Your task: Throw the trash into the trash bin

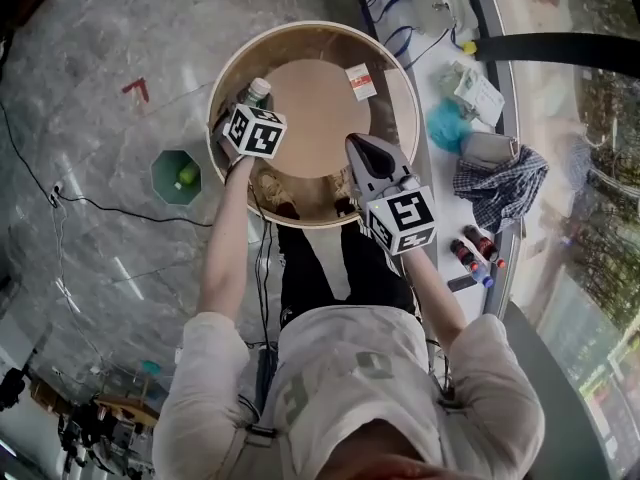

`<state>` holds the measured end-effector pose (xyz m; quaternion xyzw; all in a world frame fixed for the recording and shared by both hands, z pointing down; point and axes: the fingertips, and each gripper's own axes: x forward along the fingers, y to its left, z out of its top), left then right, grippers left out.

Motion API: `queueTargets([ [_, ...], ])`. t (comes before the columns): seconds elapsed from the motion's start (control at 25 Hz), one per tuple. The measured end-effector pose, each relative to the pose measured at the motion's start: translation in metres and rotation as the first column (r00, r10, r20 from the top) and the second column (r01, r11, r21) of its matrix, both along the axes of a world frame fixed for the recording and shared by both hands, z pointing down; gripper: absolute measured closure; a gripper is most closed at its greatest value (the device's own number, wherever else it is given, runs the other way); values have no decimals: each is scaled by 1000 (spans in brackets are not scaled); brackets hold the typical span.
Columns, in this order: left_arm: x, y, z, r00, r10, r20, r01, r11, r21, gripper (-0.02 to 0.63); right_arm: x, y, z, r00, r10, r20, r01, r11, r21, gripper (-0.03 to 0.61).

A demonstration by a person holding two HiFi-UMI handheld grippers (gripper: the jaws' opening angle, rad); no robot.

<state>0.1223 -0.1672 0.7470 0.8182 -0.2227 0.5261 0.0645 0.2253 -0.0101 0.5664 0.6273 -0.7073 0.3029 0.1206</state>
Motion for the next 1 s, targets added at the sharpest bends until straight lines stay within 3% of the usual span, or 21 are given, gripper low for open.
queueTargets([
  [0.12,-2,-13,-61,991,-82,-106,90,993,75,413,1,-22,-36,999,-16,-44,20,996,92,563],
  [0.32,-19,-13,-184,958,-122,-258,178,962,206,413,-9,-49,-114,996,-26,-81,44,972,231,563],
  [0.52,-52,-14,-319,884,-176,-433,333,888,316,413,-36,-65,-198,991,-71,-112,108,924,368,563],
  [0.64,-66,-7,-386,848,-157,-507,386,837,387,413,-57,-72,-237,990,-95,-106,133,883,451,563],
  [0.8,-81,5,-445,818,-115,-564,421,788,450,413,-94,-80,-265,978,-169,-120,207,836,508,563],
  [1.0,-103,15,-475,778,-124,-616,476,755,450,413,-128,-85,-280,962,-237,-137,274,805,526,563],
])
